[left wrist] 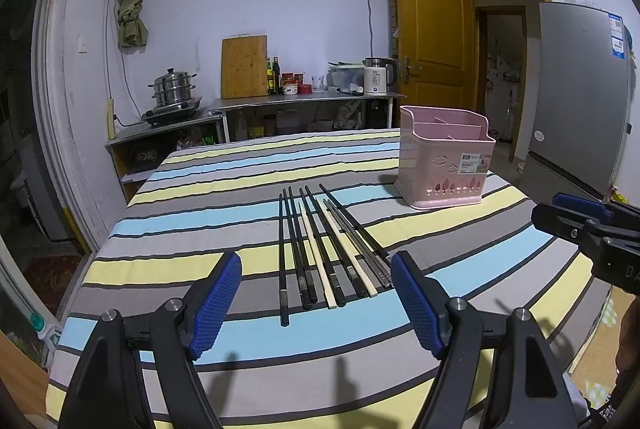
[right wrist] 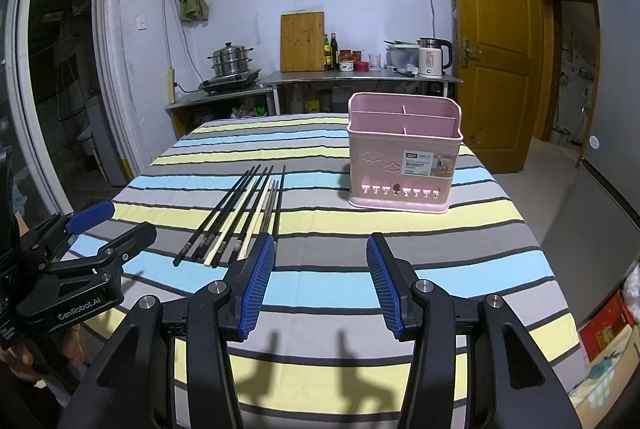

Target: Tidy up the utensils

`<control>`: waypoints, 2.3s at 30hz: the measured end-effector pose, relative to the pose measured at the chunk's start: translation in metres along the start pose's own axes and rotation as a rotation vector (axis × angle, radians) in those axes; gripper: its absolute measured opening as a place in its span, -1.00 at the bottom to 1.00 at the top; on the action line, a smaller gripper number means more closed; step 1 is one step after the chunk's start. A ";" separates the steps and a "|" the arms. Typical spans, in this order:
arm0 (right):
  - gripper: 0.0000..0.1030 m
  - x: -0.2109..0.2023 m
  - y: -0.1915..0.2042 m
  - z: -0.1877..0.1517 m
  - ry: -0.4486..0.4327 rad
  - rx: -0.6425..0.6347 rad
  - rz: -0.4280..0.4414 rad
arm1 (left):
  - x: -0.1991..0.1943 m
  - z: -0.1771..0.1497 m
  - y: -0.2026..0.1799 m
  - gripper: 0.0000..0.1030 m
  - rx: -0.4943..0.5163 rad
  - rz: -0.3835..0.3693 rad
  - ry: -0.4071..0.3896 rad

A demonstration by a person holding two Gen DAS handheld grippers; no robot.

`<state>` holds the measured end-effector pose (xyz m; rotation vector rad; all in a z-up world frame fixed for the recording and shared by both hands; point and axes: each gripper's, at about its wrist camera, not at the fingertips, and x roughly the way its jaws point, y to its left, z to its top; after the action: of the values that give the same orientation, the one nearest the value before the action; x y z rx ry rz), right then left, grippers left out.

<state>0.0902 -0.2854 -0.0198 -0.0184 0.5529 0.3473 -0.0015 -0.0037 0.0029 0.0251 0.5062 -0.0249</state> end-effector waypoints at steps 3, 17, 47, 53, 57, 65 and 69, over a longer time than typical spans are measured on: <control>-0.05 0.000 0.000 0.000 0.000 0.000 0.000 | 0.001 -0.001 0.000 0.49 0.001 -0.001 0.001; -0.05 -0.001 -0.002 -0.001 0.002 0.000 -0.003 | 0.000 -0.002 -0.002 0.49 0.004 -0.005 0.004; -0.04 0.000 -0.002 -0.002 0.002 -0.004 -0.009 | -0.002 -0.001 -0.004 0.49 0.007 -0.013 0.005; -0.04 0.000 -0.001 -0.002 0.002 -0.005 -0.010 | -0.001 -0.001 -0.005 0.49 0.009 -0.013 0.009; -0.05 0.001 -0.001 -0.002 0.003 -0.005 -0.010 | 0.000 -0.001 -0.004 0.49 0.009 -0.014 0.014; -0.04 0.012 0.000 -0.001 0.024 -0.006 0.005 | 0.018 -0.002 0.006 0.49 0.004 -0.048 0.069; -0.04 0.025 0.002 0.003 0.042 -0.010 0.022 | 0.037 -0.002 0.018 0.49 -0.014 -0.037 0.109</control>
<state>0.1108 -0.2753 -0.0302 -0.0289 0.5928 0.3721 0.0305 0.0135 -0.0170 0.0035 0.6163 -0.0567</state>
